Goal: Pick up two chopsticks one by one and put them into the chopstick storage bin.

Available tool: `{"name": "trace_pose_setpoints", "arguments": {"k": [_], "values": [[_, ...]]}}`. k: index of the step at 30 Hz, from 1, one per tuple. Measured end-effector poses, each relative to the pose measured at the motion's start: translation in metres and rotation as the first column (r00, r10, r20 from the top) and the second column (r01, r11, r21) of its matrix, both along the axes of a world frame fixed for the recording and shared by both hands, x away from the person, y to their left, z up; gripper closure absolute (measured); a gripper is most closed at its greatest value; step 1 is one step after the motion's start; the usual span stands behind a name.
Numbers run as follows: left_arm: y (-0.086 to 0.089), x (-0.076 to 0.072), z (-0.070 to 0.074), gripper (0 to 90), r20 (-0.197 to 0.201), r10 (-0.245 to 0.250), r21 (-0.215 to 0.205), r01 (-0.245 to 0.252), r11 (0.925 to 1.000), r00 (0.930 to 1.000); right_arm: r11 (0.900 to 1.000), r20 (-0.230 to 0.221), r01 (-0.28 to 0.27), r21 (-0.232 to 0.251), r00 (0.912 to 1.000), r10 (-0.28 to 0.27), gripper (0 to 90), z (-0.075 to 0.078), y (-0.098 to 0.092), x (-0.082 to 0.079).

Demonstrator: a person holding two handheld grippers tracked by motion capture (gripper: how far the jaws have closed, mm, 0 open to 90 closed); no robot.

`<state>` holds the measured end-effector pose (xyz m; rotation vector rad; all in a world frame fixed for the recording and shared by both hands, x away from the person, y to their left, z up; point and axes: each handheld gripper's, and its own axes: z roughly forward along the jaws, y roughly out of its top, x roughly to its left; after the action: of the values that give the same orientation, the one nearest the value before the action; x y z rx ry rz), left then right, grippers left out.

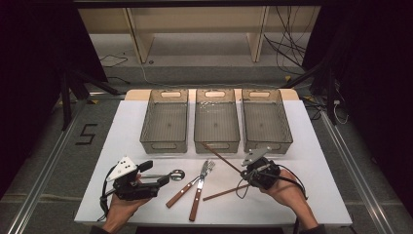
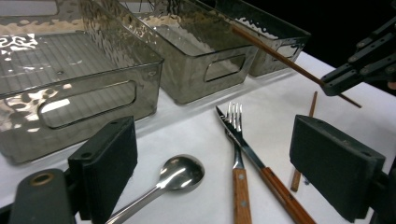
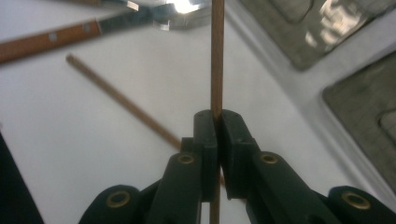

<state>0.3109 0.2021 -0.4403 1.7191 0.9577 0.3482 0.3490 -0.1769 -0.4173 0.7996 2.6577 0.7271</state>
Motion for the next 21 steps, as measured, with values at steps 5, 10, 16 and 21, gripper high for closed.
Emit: {"name": "trace_pose_setpoints", "arguments": {"k": [5,10,16,21], "values": [[-0.006,0.006,0.002,14.8,-0.055,0.007,-0.026,-0.009,0.9996,0.9985,0.998,0.052,0.025,0.066,0.9982,-0.029,86.0,0.005,0.013,0.001],[-0.016,0.013,0.007,14.8,-0.086,0.000,-0.032,-0.003,0.9995,0.9963,0.994,0.087,0.038,0.101,0.9951,-0.047,86.0,0.006,0.024,0.002],[-0.032,0.026,0.015,15.3,-0.121,-0.028,-0.058,0.021,0.9981,0.9923,0.989,0.116,0.041,0.145,0.9915,-0.058,86.0,0.006,0.031,0.001],[-0.046,0.036,0.022,15.7,-0.159,-0.048,-0.098,0.033,0.9946,0.9861,0.983,0.141,0.035,0.180,0.9881,-0.061,86.0,0.007,0.038,-0.002]]}}
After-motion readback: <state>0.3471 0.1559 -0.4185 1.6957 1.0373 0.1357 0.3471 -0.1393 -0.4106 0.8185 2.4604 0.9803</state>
